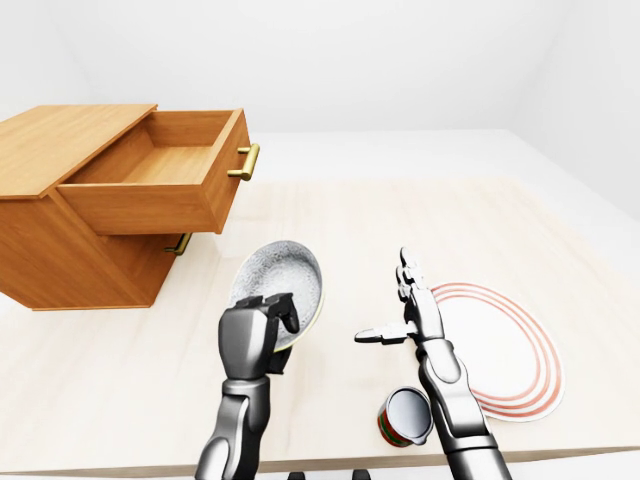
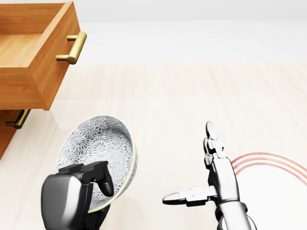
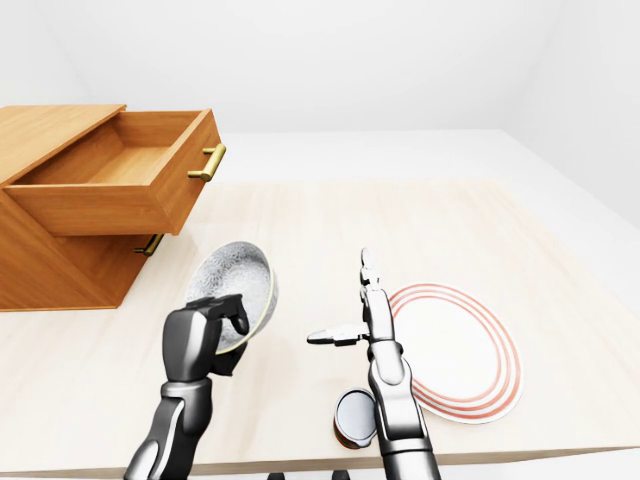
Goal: Put the bowl on top of the cabinet.
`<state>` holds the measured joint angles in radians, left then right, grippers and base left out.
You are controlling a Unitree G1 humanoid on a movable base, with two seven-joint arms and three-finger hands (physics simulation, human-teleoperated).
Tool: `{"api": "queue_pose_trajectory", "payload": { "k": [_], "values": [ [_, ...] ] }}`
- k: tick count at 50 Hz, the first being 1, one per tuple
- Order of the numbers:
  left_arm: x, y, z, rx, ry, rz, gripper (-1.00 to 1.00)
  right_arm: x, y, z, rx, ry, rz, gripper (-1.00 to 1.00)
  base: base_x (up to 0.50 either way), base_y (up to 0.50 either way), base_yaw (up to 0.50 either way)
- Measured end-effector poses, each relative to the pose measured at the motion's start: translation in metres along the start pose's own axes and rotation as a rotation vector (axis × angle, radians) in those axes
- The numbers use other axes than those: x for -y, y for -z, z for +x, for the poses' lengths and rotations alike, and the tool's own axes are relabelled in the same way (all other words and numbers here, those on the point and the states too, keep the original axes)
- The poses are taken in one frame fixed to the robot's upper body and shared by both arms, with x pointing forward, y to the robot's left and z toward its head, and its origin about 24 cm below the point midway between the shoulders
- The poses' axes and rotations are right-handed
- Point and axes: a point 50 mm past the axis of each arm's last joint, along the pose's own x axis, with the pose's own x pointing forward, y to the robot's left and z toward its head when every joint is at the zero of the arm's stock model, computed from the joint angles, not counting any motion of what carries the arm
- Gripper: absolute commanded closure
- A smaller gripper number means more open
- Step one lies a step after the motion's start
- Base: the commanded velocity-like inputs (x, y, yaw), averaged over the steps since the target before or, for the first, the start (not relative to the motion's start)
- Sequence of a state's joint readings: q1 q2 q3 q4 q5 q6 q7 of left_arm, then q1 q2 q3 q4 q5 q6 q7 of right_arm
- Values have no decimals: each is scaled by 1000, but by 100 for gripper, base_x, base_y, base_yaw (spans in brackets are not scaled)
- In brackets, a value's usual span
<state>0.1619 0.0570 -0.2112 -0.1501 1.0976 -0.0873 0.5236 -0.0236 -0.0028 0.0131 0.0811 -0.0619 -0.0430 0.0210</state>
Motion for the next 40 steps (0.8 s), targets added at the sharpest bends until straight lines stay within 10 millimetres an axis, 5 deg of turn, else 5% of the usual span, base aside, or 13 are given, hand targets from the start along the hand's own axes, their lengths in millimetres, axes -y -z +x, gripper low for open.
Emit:
{"api": "queue_pose_trajectory", "payload": {
  "k": [20,40],
  "values": [
    [-44,-18,19,10,-155,-182,88,-1,0,0,-1,-2,0,-100,0,0,0],
    [-106,-46,59,214,-260,-308,88,-1,0,0,-1,-4,-2,-100,0,0,0]
  ]
}}
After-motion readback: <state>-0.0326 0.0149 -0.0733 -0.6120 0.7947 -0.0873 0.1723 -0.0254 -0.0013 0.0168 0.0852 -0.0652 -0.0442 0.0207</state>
